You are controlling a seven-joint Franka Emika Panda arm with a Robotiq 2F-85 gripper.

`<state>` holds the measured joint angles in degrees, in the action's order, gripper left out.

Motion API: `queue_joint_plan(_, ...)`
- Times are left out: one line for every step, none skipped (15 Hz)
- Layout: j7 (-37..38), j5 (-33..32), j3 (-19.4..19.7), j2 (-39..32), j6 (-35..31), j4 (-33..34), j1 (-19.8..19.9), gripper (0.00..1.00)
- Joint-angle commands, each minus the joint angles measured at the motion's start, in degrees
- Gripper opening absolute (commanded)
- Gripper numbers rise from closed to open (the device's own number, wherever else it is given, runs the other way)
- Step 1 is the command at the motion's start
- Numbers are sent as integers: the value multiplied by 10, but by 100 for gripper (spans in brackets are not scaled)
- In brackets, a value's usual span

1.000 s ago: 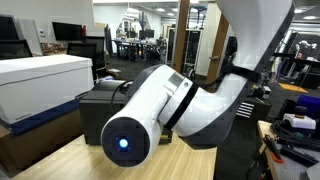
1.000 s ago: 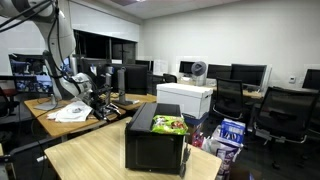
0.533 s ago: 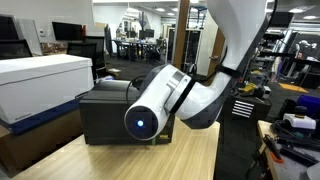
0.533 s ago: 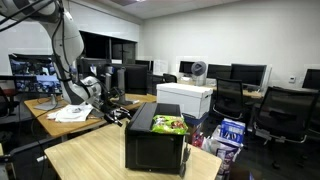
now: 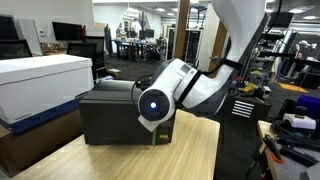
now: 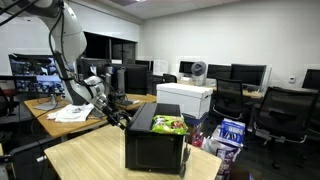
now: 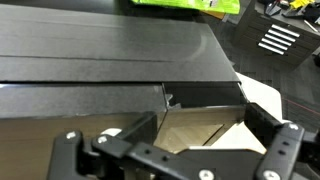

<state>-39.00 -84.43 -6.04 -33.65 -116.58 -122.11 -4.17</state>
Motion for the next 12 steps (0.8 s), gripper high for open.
queue_joint_plan(-75, 8, -8, 29, -35, -34, 17, 100)
queue_joint_plan(-92, 11, -10, 36, -39, -39, 17, 100)
queue_joint_plan(-115, 11, -12, 48, -46, -49, 15, 100)
queue_joint_plan(-119, 11, -15, 59, -49, -56, 13, 100)
queue_joint_plan(-131, 13, -17, 68, -53, -62, 13, 100)
queue_joint_plan(-140, 20, -20, 75, -55, -67, 13, 100)
queue_joint_plan(-152, 27, -22, 84, -60, -73, 13, 100)
queue_joint_plan(-163, 34, -24, 92, -64, -78, 14, 100)
queue_joint_plan(-172, 40, -25, 101, -70, -85, 15, 100)
queue_joint_plan(-182, 47, -26, 107, -78, -90, 15, 100)
queue_joint_plan(-194, 57, -28, 113, -86, -94, 15, 100)
queue_joint_plan(-202, 66, -29, 118, -93, -98, 14, 100)
